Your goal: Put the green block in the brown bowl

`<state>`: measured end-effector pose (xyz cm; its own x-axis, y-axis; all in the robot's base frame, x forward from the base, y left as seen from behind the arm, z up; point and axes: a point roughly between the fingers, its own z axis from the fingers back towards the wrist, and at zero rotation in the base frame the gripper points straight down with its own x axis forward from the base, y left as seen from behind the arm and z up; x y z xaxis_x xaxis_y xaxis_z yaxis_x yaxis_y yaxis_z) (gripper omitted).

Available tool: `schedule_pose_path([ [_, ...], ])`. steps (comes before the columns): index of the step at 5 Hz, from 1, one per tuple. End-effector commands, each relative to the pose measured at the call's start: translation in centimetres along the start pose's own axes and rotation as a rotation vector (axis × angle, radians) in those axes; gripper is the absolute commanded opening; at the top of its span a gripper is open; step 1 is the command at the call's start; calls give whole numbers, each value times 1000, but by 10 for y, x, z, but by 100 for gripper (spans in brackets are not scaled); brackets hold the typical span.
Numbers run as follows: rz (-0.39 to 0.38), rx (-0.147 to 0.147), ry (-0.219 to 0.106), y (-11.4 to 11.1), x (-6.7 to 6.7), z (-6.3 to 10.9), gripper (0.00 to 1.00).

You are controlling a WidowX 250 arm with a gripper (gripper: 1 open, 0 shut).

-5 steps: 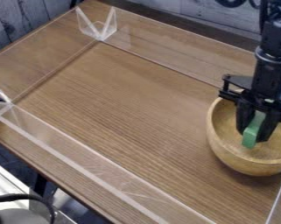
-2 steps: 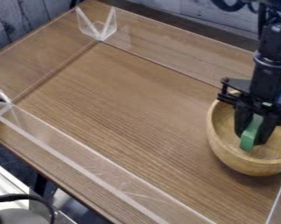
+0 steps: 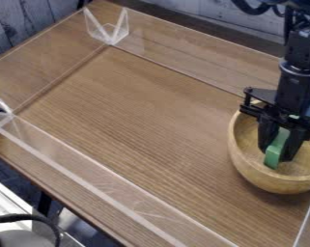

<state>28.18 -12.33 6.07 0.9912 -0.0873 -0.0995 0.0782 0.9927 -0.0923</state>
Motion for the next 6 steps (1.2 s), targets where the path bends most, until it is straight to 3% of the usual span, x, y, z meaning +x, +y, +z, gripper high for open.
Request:
schedule_pose_path([
  [1, 5, -12, -34, 1, 5, 10, 0],
  [3, 11, -12, -22, 5, 5, 6, 0],
  [4, 14, -12, -18, 6, 5, 8, 100],
  [6, 22, -21, -32, 10, 3, 22, 100],
])
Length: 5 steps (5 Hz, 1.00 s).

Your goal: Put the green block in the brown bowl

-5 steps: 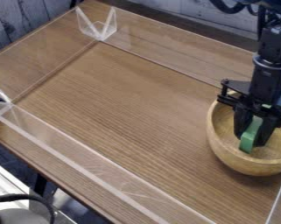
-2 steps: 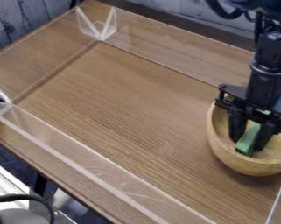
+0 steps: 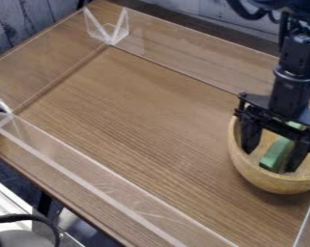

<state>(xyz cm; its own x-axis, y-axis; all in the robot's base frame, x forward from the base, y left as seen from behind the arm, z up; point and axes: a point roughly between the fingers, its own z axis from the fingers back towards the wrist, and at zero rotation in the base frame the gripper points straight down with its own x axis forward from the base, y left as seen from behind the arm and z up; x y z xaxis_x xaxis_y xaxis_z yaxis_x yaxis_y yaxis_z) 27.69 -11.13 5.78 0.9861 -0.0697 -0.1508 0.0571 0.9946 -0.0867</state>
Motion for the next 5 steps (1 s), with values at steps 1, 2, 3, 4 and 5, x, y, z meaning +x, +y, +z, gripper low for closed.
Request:
schedule_pose_path([
  [1, 5, -27, -98, 0, 6, 34, 100],
  [2, 11, -35, -135, 3, 3, 52, 100],
  [3, 27, -44, -190, 11, 1, 83, 100],
  [4, 38, -51, -233, 29, -4, 111, 100],
  [5, 73, -37, -253, 57, -11, 132, 100],
])
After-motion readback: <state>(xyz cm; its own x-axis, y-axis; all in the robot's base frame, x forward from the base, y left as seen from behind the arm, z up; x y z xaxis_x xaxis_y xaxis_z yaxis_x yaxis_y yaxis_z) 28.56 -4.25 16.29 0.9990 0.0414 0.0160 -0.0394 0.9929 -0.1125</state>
